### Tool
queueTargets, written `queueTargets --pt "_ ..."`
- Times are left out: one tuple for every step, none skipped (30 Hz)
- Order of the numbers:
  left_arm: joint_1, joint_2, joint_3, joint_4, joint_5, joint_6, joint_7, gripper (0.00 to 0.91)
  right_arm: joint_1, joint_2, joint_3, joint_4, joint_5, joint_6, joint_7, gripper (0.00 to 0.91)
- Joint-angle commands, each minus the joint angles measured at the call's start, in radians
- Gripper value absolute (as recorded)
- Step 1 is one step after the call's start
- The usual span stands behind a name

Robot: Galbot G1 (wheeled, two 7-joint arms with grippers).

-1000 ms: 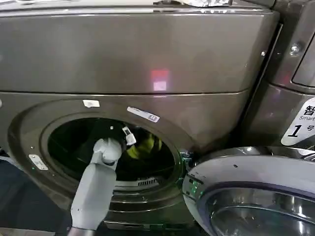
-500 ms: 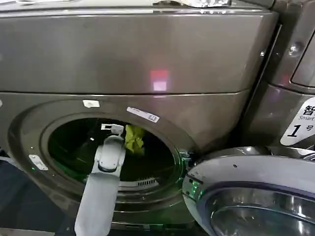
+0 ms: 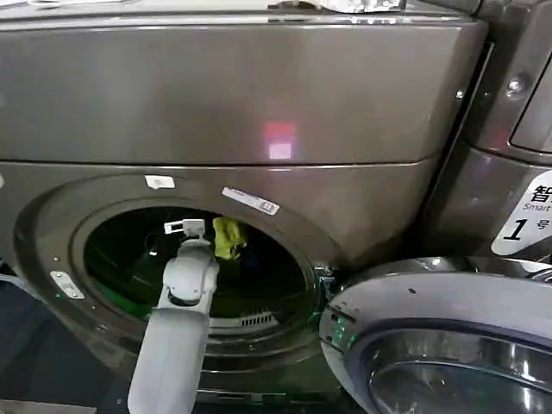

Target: Grasp the clothes from the dryer.

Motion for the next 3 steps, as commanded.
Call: queueTargets --pt "0.001 0.002 0.001 0.000 -0.023 0.004 -0.014 0.000 0.003 -0.004 0.006 0.004 -0.006 -0.018 0.006 0.907" --pt "0.001 0.004 0.002 0.000 -0.024 0.003 -0.013 0.000 0.003 -0.002 0.005 0.004 -0.005 -0.017 0.006 0.907" --pt "0.001 0.005 0.001 -0.001 -0.023 0.003 -0.011 0.000 0.003 -0.002 0.005 0.004 -0.005 -0.017 0.007 0.907"
